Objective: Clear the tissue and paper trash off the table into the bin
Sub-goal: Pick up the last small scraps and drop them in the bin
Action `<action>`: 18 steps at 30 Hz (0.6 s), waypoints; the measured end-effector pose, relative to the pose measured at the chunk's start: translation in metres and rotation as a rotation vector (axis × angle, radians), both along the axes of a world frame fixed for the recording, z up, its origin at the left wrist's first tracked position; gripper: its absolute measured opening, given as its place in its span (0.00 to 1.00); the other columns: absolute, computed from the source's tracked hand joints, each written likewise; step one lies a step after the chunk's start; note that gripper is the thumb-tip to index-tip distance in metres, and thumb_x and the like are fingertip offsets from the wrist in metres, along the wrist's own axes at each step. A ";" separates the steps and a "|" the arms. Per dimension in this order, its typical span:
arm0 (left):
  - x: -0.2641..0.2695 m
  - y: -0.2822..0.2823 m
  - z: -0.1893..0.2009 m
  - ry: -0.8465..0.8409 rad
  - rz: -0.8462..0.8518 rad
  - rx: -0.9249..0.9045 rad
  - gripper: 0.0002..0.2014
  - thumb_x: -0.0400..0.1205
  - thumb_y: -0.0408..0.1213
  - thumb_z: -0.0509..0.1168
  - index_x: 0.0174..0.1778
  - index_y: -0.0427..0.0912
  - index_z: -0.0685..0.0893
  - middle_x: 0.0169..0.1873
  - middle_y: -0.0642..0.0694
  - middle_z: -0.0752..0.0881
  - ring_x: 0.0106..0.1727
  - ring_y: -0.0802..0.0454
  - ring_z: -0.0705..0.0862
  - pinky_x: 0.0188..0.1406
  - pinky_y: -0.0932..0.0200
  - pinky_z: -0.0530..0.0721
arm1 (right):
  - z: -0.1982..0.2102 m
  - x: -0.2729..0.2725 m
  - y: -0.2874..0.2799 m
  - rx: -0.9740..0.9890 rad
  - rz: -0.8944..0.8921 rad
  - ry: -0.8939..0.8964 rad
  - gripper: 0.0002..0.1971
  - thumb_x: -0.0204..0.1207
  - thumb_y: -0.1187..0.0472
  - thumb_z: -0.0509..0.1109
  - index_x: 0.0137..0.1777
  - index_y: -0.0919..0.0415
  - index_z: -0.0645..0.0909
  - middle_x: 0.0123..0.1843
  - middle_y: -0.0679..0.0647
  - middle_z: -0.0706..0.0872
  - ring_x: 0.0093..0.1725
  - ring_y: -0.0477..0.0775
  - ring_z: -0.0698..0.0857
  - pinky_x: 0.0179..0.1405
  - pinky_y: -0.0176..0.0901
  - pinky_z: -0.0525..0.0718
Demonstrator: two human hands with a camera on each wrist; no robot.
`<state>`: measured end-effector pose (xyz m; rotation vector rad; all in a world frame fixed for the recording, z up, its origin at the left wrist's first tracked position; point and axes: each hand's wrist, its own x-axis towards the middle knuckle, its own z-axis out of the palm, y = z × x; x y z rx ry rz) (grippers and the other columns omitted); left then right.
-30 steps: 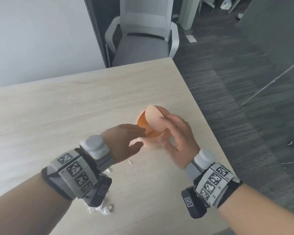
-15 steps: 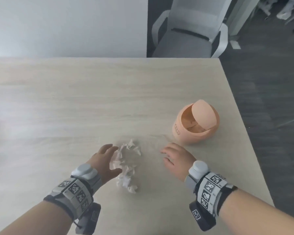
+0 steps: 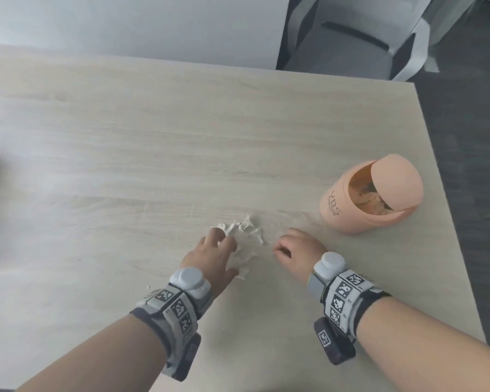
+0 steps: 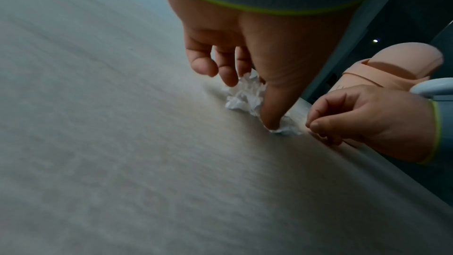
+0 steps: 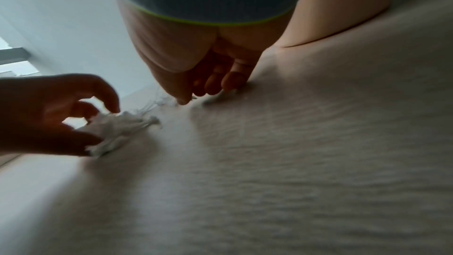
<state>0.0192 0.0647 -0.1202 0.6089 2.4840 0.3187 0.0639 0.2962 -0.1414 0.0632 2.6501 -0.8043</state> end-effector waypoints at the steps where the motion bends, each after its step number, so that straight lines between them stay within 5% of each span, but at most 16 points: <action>1: -0.004 -0.004 -0.001 0.029 0.011 -0.002 0.25 0.78 0.54 0.71 0.66 0.53 0.69 0.70 0.50 0.65 0.65 0.46 0.76 0.48 0.53 0.85 | 0.000 0.002 -0.006 -0.029 0.030 0.041 0.03 0.74 0.62 0.71 0.42 0.58 0.87 0.45 0.49 0.80 0.50 0.60 0.82 0.49 0.48 0.80; 5: -0.023 -0.016 -0.003 0.025 0.025 -0.010 0.40 0.73 0.57 0.75 0.76 0.55 0.61 0.81 0.53 0.55 0.69 0.41 0.76 0.59 0.44 0.85 | 0.004 -0.005 -0.029 -0.067 0.063 0.150 0.03 0.73 0.60 0.73 0.40 0.55 0.87 0.70 0.52 0.81 0.65 0.60 0.77 0.63 0.51 0.76; 7: -0.033 -0.013 -0.003 -0.027 -0.006 0.000 0.46 0.73 0.56 0.75 0.82 0.54 0.55 0.81 0.52 0.58 0.72 0.41 0.74 0.66 0.44 0.82 | 0.007 -0.013 -0.040 -0.054 0.083 0.149 0.03 0.73 0.59 0.73 0.40 0.54 0.86 0.77 0.51 0.76 0.70 0.59 0.74 0.67 0.52 0.74; 9: -0.041 -0.007 -0.003 -0.056 -0.028 0.003 0.40 0.76 0.52 0.73 0.82 0.52 0.62 0.76 0.49 0.67 0.69 0.43 0.76 0.66 0.48 0.80 | 0.005 -0.021 -0.054 -0.034 0.103 0.147 0.03 0.72 0.60 0.72 0.41 0.55 0.87 0.74 0.52 0.79 0.67 0.62 0.77 0.64 0.54 0.77; 13: -0.046 0.003 -0.005 -0.101 0.009 0.039 0.18 0.79 0.44 0.69 0.65 0.48 0.83 0.62 0.48 0.79 0.58 0.46 0.82 0.50 0.57 0.77 | 0.004 -0.022 -0.070 -0.060 0.078 0.119 0.05 0.74 0.62 0.69 0.44 0.59 0.86 0.55 0.53 0.85 0.56 0.61 0.80 0.52 0.50 0.80; 18: -0.039 0.012 0.001 -0.154 0.202 0.084 0.09 0.79 0.44 0.67 0.54 0.55 0.86 0.46 0.52 0.89 0.44 0.51 0.87 0.40 0.58 0.81 | 0.014 -0.019 -0.075 -0.215 -0.161 -0.017 0.04 0.76 0.59 0.71 0.43 0.52 0.88 0.42 0.45 0.81 0.42 0.46 0.80 0.41 0.35 0.75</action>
